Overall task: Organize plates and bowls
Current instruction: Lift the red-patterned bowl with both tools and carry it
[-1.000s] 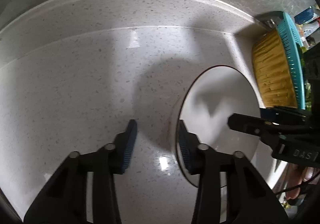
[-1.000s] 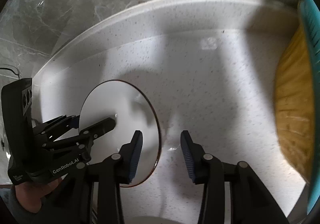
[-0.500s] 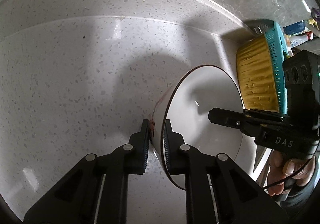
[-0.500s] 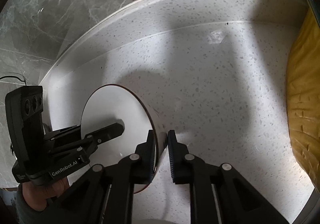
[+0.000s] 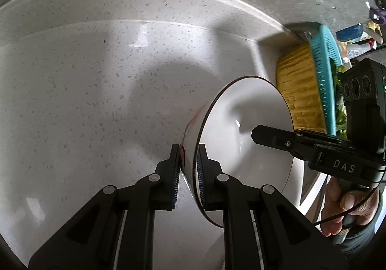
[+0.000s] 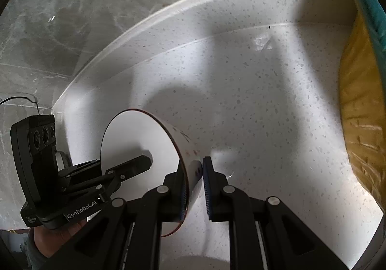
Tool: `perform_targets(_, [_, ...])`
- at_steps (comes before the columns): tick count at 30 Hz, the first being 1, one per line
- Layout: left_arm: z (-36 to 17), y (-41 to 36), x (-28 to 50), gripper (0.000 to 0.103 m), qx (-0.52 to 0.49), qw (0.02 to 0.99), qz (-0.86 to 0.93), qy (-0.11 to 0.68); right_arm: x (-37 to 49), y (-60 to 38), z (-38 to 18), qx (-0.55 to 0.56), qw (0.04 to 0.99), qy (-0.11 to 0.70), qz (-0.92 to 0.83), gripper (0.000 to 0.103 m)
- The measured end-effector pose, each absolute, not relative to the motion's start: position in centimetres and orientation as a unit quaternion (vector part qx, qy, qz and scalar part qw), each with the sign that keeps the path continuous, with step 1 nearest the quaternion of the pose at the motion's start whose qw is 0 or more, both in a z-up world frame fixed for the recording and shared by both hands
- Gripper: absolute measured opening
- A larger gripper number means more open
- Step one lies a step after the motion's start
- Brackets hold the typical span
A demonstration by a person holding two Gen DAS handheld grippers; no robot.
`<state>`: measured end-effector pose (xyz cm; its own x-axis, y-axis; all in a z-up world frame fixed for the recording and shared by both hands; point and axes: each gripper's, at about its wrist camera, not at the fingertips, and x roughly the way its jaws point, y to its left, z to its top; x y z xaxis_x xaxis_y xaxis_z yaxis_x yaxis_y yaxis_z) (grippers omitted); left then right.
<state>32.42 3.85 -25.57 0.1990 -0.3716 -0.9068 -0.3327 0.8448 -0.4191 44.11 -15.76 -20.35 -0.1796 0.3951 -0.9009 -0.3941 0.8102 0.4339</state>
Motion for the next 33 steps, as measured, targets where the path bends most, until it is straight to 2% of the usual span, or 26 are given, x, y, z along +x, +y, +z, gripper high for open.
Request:
perform_targets(16, [-17.0,-2.4,25.5,0.011,-0.258,0.746,-0.037,0.613,38.1,-21.2,-12.9,0.005,0.656,0.678,0.332,0.017])
perform_targets(33, [-16.5,-12.2,16.9,0.012,-0.216,0.743,-0.077,0.628,28.4,-29.6,-13.4,0.030,0.646,0.697,0.308,0.017])
